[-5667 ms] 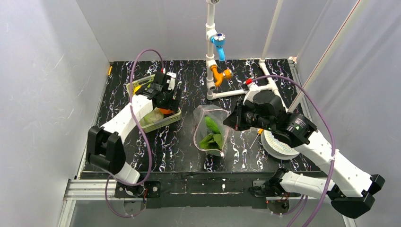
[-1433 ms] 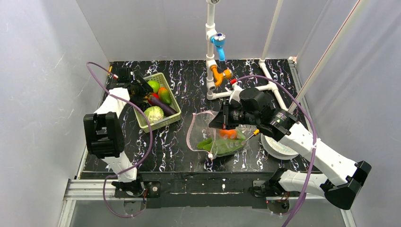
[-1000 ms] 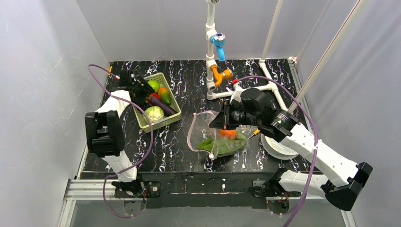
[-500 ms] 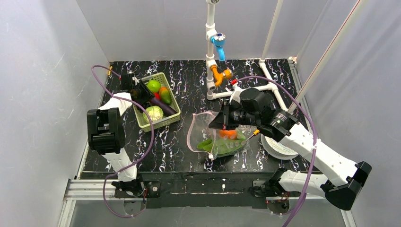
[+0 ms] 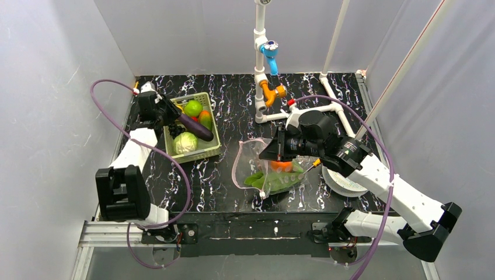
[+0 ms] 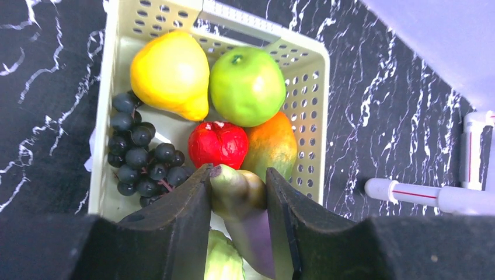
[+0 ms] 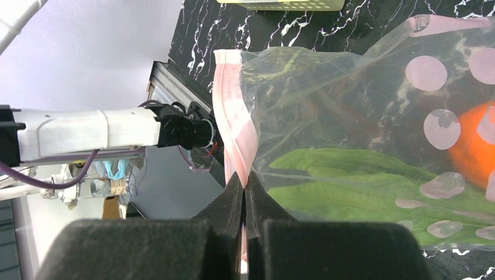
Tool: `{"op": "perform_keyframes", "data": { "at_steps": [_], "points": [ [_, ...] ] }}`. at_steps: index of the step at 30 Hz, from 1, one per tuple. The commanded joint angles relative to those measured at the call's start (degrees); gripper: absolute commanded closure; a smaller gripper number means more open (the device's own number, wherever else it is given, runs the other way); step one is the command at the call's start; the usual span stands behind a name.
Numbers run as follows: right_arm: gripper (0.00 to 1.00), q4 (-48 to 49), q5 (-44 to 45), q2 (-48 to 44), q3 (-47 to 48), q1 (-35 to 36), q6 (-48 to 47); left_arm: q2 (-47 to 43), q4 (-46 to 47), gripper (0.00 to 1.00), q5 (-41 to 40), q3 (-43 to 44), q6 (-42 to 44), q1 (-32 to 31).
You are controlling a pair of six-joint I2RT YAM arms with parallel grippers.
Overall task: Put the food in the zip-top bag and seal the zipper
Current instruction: Pick up the fake vegetable from the bin, then place the fake vegetable in the zipper food storage bag.
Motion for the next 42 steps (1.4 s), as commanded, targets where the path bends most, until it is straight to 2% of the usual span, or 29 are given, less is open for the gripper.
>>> {"op": "perform_keyframes", "data": {
  "at_steps": [1,8,14,17,20,23,25,29,32,35,38,42],
  "points": [
    [0.99,1.65,-1.08,-0.83,-0.04,0.05,0.09,-6.73,3.62,1.0,-4.22,-2.74,0.75,-0.03],
    [0.99,1.45,-0.64,-2.11,-0.74,0.05,0.01,-23.39,1.8,1.0,0.86,-7.79,-4.07,0.01],
    [0.99,4.45,-1.89,-2.52,-2.11,0.05,0.54,-41.64,-4.59,1.0,9.08,-9.2,-7.23,-0.04],
    [0.99,5.61,-3.11,-2.35,-1.95,0.05,0.88,-46.35,-2.54,1.0,16.6,-8.85,-9.99,-0.09],
    [0.99,8.22,-4.48,-2.77,-2.69,0.05,2.35,-47.57,5.39,1.0,28.32,-8.64,-14.56,-0.11],
    [0.99,11.64,-5.33,-3.47,-4.4,0.06,4.88,-49.06,22.83,1.0,39.47,-11.77,-21.22,-0.54],
    [0.99,14.33,-6.13,-3.74,-5.62,0.05,6.68,-50.1,33.47,1.0,42.73,-13.79,-25.19,-0.94],
    [0.99,17.71,-8.99,-3.0,-6.24,0.06,9.0,-50.1,44.54,1.0,45.43,-15.65,-28.43,-2.9],
    [0.99,18.4,-9.27,-2.63,-5.83,0.06,9.61,-50.96,46.14,1.0,46.46,-16.78,-25.15,-6.29],
    [0.99,19.06,-9.02,-2.91,-5.64,0.07,10.49,-52.54,37.58,1.0,47.15,-16.67,-14.9,-12.21],
    [0.99,20.07,-9.11,-3.2,-5.55,0.07,11.26,-54.36,23.79,1.0,41.36,-15.99,-1.85,-19.05],
    [0.99,20.38,-9.76,-2.68,-5.1,0.05,11.48,-53.95,19.27,1.0,34.95,-16.38,7.51,-25.56]
  ]
}}
